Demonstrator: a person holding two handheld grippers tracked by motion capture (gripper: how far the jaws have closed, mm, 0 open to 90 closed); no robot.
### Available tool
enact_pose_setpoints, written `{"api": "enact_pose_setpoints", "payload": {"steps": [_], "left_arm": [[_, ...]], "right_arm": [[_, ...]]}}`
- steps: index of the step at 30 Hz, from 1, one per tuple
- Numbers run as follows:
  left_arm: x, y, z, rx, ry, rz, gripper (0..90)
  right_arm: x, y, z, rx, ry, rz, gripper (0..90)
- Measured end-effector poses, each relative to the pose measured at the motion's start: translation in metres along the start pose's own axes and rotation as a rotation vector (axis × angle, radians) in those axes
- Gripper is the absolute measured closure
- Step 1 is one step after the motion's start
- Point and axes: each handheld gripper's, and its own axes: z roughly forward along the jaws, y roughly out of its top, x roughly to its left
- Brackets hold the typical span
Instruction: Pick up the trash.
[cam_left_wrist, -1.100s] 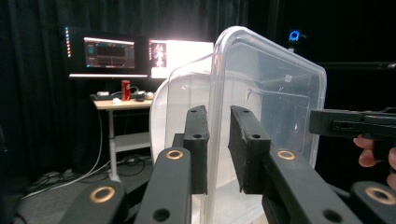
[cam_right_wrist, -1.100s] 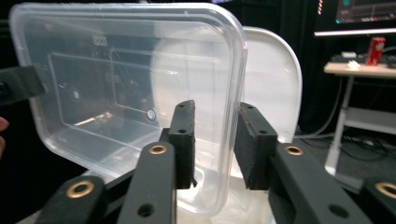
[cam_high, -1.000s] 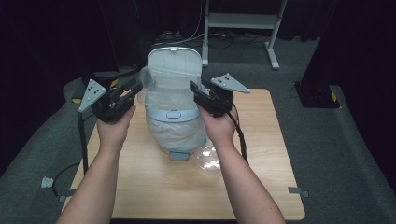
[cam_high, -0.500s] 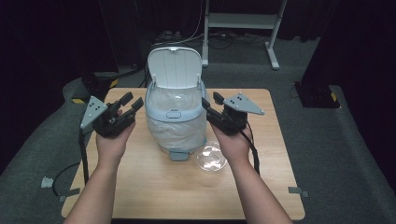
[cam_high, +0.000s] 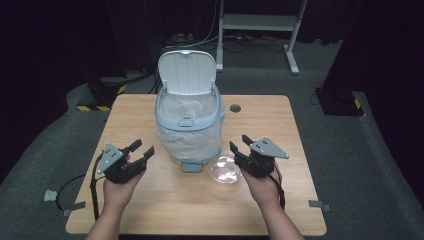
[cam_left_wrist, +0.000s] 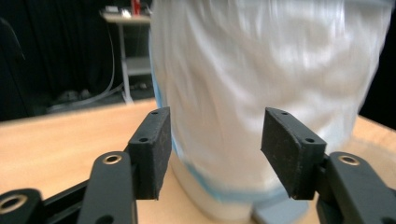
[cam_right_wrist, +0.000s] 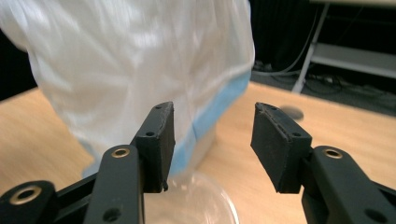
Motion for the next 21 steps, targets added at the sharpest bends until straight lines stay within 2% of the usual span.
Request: {"api": "enact_pose_setpoints", "payload": {"steps": [2,5,9,13,16,21], "left_arm": [[0.000,-0.011,0.001,0.018,0.004,-0.016,38.7],[-0.001,-0.027,0.005,0.066,0.014,-0.012,37.1],[0.000,-0.047,0.013,0.161,-0.021,-0.035,28.0],[0.001,-0.059,0.014,0.230,-0.031,-0.041,24.0],[0.001,-0.062,0.016,0.244,-0.052,-0.080,20.3],[-0.008,-0.065,0.018,0.268,-0.060,-0.044,16.1]], "right_arm": [[0.000,-0.011,-0.001,0.017,-0.010,-0.003,48.2],[0.000,-0.025,-0.004,0.045,-0.028,-0.002,47.1],[-0.002,-0.039,-0.006,0.083,-0.043,0.009,46.7],[-0.007,-0.050,-0.010,0.114,-0.077,0.022,46.4],[-0.011,-0.057,-0.011,0.135,-0.098,0.045,46.3],[-0.013,-0.065,-0.006,0.160,-0.108,0.049,45.9]]}}
